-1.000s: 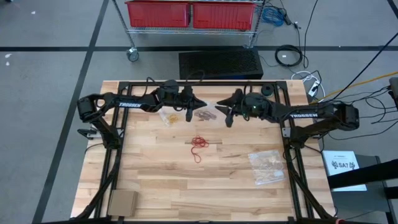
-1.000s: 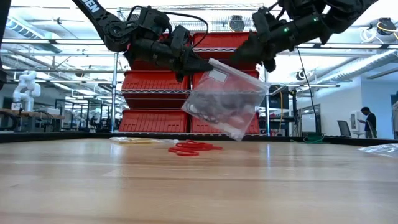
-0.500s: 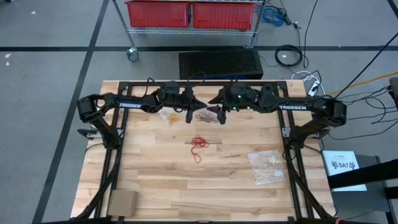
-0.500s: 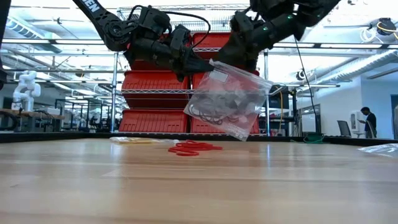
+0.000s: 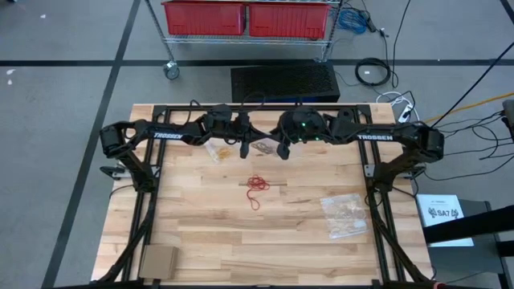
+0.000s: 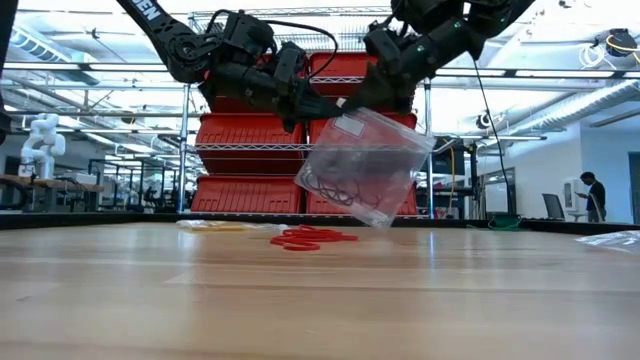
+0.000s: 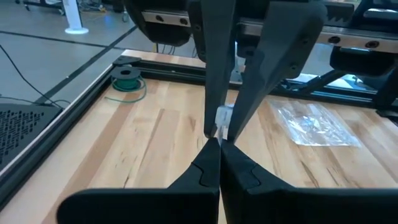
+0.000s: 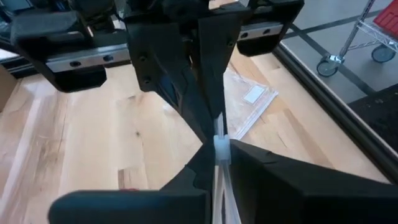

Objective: Sort rubber bands
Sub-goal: Close the top right transparent zip bag

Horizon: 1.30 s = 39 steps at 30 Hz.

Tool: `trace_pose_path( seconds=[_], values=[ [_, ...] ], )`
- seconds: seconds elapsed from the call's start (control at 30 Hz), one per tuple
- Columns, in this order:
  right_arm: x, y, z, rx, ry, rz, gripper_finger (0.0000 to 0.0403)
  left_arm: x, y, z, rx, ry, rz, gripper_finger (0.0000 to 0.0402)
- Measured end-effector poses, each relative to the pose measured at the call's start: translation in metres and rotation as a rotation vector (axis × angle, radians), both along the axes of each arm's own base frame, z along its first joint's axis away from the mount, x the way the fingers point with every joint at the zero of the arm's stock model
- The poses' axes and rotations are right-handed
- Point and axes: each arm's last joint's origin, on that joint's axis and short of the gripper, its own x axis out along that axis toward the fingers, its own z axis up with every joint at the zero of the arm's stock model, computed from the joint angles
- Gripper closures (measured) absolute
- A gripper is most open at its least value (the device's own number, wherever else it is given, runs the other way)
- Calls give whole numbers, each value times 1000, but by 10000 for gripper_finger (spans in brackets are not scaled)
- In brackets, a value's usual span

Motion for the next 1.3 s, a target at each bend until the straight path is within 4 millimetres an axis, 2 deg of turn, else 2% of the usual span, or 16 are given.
trace_pose_path(
  seconds=[0.73, 1.3],
  values=[
    [-10, 4, -13, 70, 163, -10, 394, -7, 7, 8, 8, -16, 27, 402],
    [-25, 10, -20, 149, 310, -32, 394, -11, 12, 12, 16, -33, 45, 401]
  ],
)
